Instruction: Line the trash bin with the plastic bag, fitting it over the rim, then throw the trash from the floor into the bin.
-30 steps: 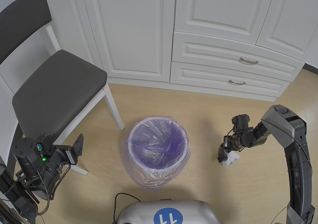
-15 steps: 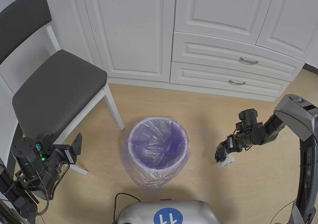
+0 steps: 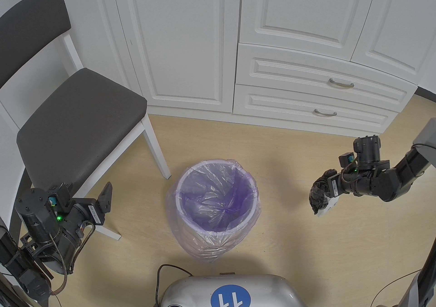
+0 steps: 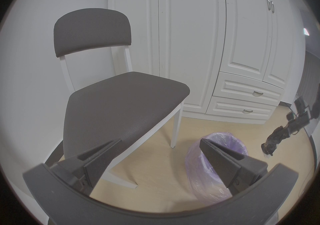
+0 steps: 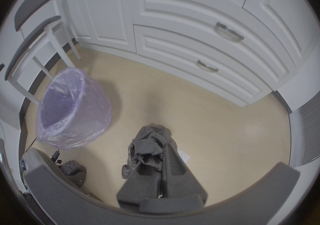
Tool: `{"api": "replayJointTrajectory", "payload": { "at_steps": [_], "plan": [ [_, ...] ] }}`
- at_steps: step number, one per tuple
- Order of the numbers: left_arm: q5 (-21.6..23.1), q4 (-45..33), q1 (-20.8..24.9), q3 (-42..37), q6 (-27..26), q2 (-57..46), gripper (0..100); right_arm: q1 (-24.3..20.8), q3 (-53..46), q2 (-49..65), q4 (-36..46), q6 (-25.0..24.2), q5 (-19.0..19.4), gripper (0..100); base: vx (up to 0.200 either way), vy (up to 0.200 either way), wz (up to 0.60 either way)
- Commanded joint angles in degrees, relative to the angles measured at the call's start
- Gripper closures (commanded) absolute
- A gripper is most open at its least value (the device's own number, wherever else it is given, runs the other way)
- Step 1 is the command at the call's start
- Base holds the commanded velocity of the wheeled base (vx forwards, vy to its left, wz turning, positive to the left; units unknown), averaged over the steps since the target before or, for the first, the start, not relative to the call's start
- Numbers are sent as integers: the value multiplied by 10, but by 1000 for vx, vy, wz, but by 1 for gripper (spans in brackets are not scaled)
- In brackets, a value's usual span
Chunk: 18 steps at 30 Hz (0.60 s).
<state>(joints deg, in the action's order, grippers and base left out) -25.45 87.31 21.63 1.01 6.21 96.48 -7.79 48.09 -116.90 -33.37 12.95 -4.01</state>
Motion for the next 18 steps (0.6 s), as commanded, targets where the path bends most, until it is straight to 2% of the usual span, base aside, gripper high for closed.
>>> {"api": "replayJointTrajectory", "payload": {
  "at_steps": [1, 7, 13, 17, 18],
  "plan": [
    [0, 1, 0, -10, 0, 0, 0, -13, -64, 125, -11, 24, 1, 100, 0, 0, 0],
    [-1, 1, 0, -10, 0, 0, 0, -41, -89, 177, -11, 23, 7, 100, 0, 0, 0],
    [-2, 1, 0, -10, -1, 1, 0, -62, -104, 196, -2, 16, 94, 100, 0, 0, 0],
    [-2, 1, 0, -10, -1, 1, 0, -78, -106, 204, -2, -7, 121, 100, 0, 0, 0],
    [-1, 1, 0, -10, -1, 2, 0, -87, -106, 207, -3, -28, 141, 100, 0, 0, 0]
  ]
}}
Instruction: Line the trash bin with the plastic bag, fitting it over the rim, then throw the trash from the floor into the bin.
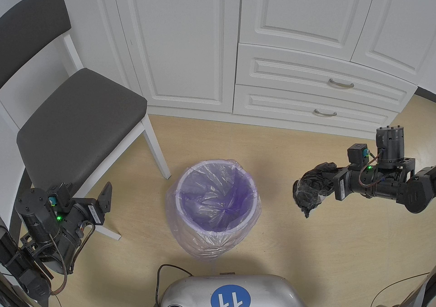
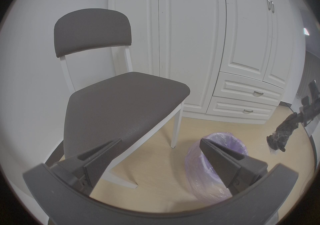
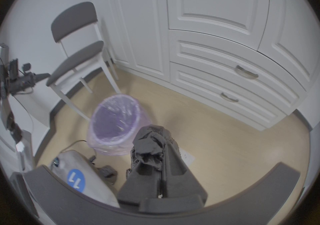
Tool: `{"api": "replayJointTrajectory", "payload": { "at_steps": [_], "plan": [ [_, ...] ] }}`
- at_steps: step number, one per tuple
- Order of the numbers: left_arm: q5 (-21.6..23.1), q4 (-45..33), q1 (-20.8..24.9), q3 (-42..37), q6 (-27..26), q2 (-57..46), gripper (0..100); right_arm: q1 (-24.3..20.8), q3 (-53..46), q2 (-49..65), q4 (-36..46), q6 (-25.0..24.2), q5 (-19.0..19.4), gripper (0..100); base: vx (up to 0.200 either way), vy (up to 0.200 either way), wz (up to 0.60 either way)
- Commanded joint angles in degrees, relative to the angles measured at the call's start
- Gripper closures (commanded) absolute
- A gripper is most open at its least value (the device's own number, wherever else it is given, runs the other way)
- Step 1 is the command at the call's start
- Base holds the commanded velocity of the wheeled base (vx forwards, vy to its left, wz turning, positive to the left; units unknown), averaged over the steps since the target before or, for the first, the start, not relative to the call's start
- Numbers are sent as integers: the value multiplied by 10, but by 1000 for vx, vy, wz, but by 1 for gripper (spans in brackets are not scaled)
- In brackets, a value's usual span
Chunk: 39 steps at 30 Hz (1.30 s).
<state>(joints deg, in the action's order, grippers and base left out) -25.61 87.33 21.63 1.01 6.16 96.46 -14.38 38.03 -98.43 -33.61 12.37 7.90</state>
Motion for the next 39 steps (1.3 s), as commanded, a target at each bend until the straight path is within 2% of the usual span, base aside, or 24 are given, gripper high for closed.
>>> {"api": "replayJointTrajectory", "payload": {
  "at_steps": [1, 4, 5, 8, 10, 12, 13, 14, 21, 25, 28, 31, 35, 39],
  "plan": [
    [0, 1, 0, -10, 0, 3, 0, -26, -5, 26, -1, -36, 41, 100, 0, 0, 0],
    [0, 2, 0, -10, 0, 4, 0, -33, -2, 36, 0, -75, 99, 100, 0, 0, 0],
    [0, 2, 0, -10, 0, 3, 0, -35, -1, 39, 0, -100, 133, 100, 0, 0, 0],
    [0, 2, 0, -10, 0, 2, 0, -47, 10, 44, -1, -148, 168, 100, 0, 0, 0],
    [0, 3, 0, -10, -1, 2, 0, -57, 20, 42, -1, -177, 169, 100, 0, 0, 0],
    [0, 3, 0, -10, -1, 2, 0, -58, 20, 42, -1, -180, 169, 100, 0, 0, 0],
    [0, 3, 0, -10, -1, 3, 0, -73, 34, 37, -1, -223, 169, 100, 0, 0, 0],
    [0, 2, 0, -10, -1, 4, 0, -80, 41, 36, 0, -239, 169, 100, 0, 0, 0],
    [0, 2, 0, -10, -1, 6, 0, -101, 63, 21, -8, -282, 166, 100, 0, 0, 0],
    [0, 2, 0, -10, -2, 6, 0, -122, 97, 13, -8, -383, 164, 100, 0, 0, 0],
    [0, 2, 0, -10, -2, 6, 0, -133, 121, -2, -7, -436, 164, 100, 0, 0, 0],
    [0, 3, 0, -10, -2, 7, 0, -137, 132, -11, -1, -449, 161, 100, 0, 0, 0],
    [0, 3, -2, -10, -4, 5, 0, -151, 147, -32, -1, -466, 138, 100, 0, 0, 0],
    [0, 3, -4, -10, -4, 0, 0, -175, 158, -41, -1, -482, 99, 100, 0, 0, 0]
  ]
}}
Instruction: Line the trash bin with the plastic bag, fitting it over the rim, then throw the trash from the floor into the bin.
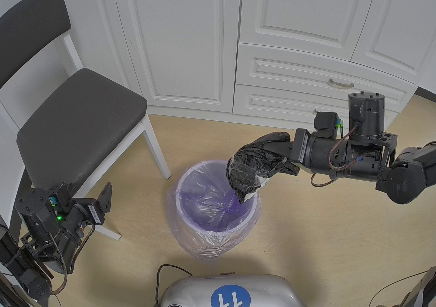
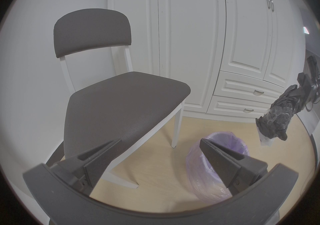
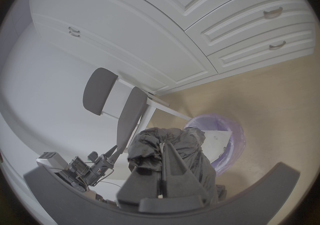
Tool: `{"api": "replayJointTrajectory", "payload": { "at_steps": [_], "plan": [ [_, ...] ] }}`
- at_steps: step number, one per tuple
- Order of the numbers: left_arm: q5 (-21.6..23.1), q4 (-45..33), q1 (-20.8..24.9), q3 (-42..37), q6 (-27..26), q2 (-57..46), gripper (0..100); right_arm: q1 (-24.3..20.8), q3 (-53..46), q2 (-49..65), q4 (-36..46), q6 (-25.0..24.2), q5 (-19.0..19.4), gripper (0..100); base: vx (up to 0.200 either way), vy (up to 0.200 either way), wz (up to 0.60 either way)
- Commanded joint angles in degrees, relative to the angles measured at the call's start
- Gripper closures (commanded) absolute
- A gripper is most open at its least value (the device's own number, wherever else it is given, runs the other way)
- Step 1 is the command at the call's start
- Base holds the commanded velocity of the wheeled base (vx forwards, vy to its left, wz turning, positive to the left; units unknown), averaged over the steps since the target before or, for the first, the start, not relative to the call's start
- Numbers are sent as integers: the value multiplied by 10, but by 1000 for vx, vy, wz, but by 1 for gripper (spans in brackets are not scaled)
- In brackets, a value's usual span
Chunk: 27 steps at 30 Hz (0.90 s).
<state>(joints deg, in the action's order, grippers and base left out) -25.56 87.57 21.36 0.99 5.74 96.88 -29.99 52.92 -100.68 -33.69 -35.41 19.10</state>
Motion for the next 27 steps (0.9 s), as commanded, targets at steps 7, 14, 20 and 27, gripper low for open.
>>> {"api": "replayJointTrajectory", "payload": {
  "at_steps": [7, 14, 20, 27],
  "plan": [
    [3, 1, -12, -10, -24, -9, 0, -24, 0, 3, 4, 3, -39, 100, 0, 0, 0],
    [2, -6, -11, -10, -28, -35, 0, -47, 2, 17, 5, 32, -180, 100, 0, 0, 0],
    [6, -3, -24, -9, -62, -35, 0, -112, 81, -3, 128, 60, -238, 100, 0, 0, 0],
    [51, -6, -54, 23, -108, -39, 0, -171, 288, -94, 360, -4, -350, 100, 0, 0, 0]
  ]
}}
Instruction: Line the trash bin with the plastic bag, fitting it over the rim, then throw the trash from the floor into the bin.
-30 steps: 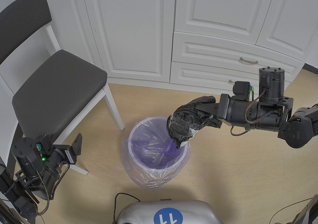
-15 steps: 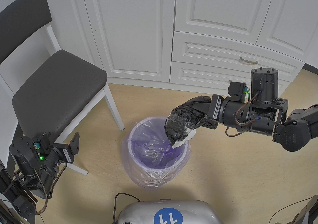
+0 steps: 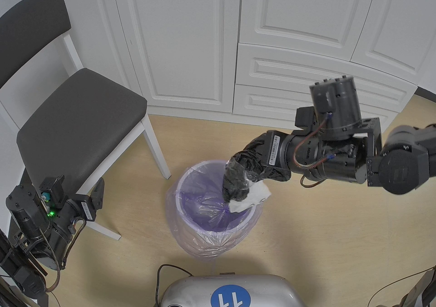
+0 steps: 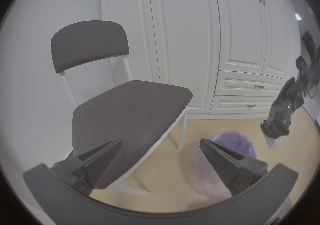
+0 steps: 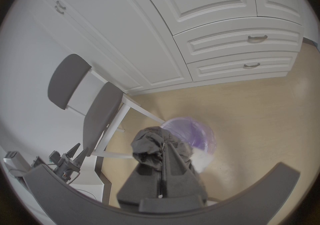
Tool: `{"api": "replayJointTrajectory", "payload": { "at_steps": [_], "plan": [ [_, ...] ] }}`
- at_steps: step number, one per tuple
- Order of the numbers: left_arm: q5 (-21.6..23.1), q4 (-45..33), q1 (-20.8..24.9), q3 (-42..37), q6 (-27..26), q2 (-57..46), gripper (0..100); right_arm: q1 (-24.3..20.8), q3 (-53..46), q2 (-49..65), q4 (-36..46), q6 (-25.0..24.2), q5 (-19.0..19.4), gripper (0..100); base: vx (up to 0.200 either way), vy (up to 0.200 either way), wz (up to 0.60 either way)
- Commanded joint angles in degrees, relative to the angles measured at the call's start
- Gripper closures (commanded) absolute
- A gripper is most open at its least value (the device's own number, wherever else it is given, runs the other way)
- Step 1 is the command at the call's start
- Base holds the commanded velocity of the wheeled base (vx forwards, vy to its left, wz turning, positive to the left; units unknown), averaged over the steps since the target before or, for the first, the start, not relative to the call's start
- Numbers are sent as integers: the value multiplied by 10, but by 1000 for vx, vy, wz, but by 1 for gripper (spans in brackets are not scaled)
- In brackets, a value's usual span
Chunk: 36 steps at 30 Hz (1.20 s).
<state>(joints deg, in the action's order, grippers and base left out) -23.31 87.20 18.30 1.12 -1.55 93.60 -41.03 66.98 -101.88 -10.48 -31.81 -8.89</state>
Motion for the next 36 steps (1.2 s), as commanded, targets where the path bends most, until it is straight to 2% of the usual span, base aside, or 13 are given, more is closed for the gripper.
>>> {"api": "replayJointTrajectory", "payload": {
  "at_steps": [1, 5, 11, 17, 19, 27, 33, 36],
  "plan": [
    [29, -3, -20, 27, -38, -5, 0, -63, 164, -94, 151, -59, -71, 100, 0, 0, 0],
    [31, -7, -20, 26, -43, -5, 0, -54, 192, -119, 176, -134, -66, 100, 0, 0, 0],
    [53, -4, -27, 12, -46, -9, 0, -38, 207, -133, 173, -160, -46, 100, 0, 0, 0],
    [68, -3, -16, 9, -63, -9, 0, -48, 236, -160, 151, -250, -43, 100, 0, 0, 0],
    [69, 3, -17, 10, -88, -9, 0, -48, 237, -175, 126, -255, -43, 100, 0, 0, 0],
    [71, 2, -15, 7, -98, -6, 0, -48, 233, -218, 108, -258, -46, 100, 0, 0, 0],
    [115, 2, -48, 5, -98, -2, 0, -45, 229, -265, 78, -262, -49, 100, 0, 0, 0],
    [119, 2, -49, 4, -99, -4, 0, -42, 229, -271, 69, -265, -49, 100, 0, 0, 0]
  ]
}}
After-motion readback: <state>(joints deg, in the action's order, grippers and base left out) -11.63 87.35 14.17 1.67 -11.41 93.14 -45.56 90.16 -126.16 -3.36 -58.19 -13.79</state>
